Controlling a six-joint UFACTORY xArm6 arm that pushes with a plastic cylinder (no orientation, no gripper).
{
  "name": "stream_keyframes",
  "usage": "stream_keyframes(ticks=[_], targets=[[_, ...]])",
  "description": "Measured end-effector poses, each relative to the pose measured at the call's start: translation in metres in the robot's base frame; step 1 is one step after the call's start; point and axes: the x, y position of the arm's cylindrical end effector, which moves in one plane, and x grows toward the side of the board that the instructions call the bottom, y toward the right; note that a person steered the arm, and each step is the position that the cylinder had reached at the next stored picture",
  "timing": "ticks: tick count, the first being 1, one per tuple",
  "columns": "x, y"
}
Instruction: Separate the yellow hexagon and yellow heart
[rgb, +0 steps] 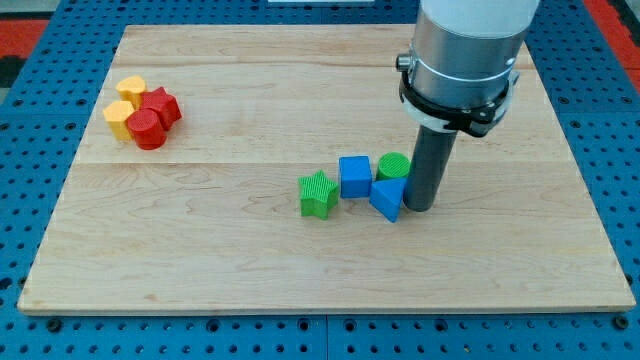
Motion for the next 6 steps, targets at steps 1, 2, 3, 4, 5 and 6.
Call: stream_keyframes(ticks=[1, 2, 3, 4, 5, 6], targets=[[0.030, -0.007], [0.069, -0.062], [0.081, -0.169], [0.051, -0.261], [-0.003, -0.302], [-0.060, -0.338]])
